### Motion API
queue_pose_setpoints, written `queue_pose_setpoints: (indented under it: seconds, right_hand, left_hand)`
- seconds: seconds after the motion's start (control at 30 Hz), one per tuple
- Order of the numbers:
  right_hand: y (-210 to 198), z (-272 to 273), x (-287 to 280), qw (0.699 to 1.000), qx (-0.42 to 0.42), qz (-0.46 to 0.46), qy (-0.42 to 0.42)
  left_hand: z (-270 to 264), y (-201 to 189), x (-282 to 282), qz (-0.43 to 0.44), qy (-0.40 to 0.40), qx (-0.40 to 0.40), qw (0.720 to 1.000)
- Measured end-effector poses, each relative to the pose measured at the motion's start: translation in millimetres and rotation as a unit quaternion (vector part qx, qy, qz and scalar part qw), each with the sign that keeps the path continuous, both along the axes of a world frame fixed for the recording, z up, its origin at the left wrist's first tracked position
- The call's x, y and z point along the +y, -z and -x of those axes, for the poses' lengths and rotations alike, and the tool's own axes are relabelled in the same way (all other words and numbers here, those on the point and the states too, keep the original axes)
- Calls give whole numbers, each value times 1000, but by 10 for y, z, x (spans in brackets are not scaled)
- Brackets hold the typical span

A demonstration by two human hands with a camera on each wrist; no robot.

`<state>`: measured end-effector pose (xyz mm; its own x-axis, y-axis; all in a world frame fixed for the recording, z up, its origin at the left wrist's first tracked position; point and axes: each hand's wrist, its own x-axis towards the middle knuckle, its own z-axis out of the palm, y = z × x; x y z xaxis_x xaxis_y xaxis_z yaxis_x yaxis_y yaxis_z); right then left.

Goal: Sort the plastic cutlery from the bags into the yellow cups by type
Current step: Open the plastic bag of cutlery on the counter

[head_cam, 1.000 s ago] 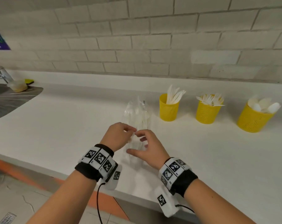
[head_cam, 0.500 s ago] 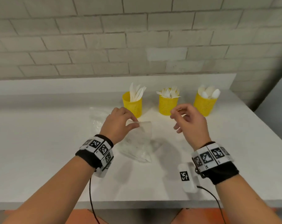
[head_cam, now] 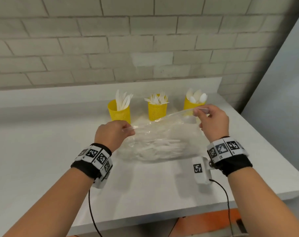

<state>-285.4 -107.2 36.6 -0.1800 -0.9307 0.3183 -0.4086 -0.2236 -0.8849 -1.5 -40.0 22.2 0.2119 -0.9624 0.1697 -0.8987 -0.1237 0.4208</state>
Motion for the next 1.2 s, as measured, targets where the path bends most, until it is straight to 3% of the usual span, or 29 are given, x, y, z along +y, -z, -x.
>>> queue_pose_setpoints:
  seconds: [0.1, 0.2, 0.33, 0.4, 0.5, 0.6, 0.67, 0.83, 1.0, 1.2]
  right_hand:
    - [-1, 228, -152, 998, -5, -5, 63]
    - [2, 258, -212, 995, 2, -4, 103]
    - [138, -18, -80, 967, 215, -17, 137]
    - [230, -242, 18, 959, 271, 24, 85]
    - [324, -665, 199, 960, 267, 38, -77]
    - [364, -1075, 395, 945, 218, 9, -245]
    - [362, -1240, 456, 942, 160, -10, -294]
    - [333, -1352, 455, 957, 96, 13, -273]
    - [323, -1206, 439, 951, 172, 1, -255]
    - [412, -406, 163, 980, 169, -11, -102]
  left_hand:
    - [-49, -7, 15, 26, -33, 46, 998]
    - [-37, 8, 0, 69, -36, 39, 996]
    - [-63, 225, 47, -80, 14, 15, 997]
    - [-59, 314, 93, -109, 35, 51, 992]
    - [-23, 316, 145, -59, 71, 114, 989]
    - [-5, 225, 198, 35, 83, 162, 983]
    - [23, 174, 249, 80, 74, 219, 969]
    - [20, 142, 320, 119, 30, 316, 941]
    - [54, 157, 312, 106, -6, 314, 944]
    - [-3, 216, 217, 146, -46, 274, 949]
